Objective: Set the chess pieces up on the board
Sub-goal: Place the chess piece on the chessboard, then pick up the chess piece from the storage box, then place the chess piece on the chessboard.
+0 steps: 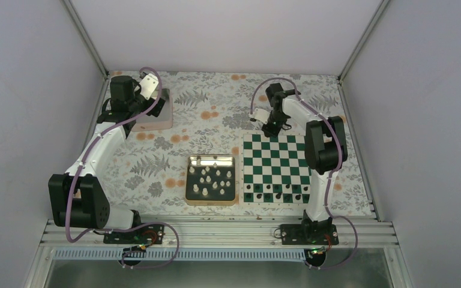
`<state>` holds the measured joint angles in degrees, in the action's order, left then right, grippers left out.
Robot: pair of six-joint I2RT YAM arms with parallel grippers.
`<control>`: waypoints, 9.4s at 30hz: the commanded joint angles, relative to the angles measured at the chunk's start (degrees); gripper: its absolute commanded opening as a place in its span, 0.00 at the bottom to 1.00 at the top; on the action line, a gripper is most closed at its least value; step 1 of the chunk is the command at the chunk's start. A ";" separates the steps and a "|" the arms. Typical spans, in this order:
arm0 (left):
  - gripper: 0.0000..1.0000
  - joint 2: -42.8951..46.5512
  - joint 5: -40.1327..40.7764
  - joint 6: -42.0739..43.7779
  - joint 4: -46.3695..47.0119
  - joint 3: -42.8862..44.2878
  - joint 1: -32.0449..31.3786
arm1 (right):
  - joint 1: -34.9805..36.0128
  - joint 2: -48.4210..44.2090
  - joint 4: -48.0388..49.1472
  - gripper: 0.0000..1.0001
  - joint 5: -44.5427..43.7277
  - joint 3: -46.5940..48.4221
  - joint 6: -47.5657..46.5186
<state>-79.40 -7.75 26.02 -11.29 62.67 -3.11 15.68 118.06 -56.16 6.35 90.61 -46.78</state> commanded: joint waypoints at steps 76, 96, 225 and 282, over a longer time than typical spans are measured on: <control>1.00 4.34 -0.78 1.40 1.31 -2.14 0.54 | 38.89 2.56 3.86 0.33 7.38 8.51 -6.18; 1.00 4.67 -1.14 1.40 1.71 -2.54 0.91 | 41.46 -0.56 13.98 0.32 -5.58 0.67 -16.51; 1.00 3.56 -4.03 2.10 0.22 -2.35 1.35 | 11.91 4.69 -8.07 0.06 3.72 11.80 -13.05; 1.00 3.80 -4.73 2.28 -0.27 -2.14 1.38 | 34.19 -3.34 -6.84 0.28 2.86 7.84 -6.07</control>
<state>-75.83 -11.25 27.86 -12.14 60.58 -1.98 47.77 117.03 -66.43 7.62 101.49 -54.04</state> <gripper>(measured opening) 0.999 0.283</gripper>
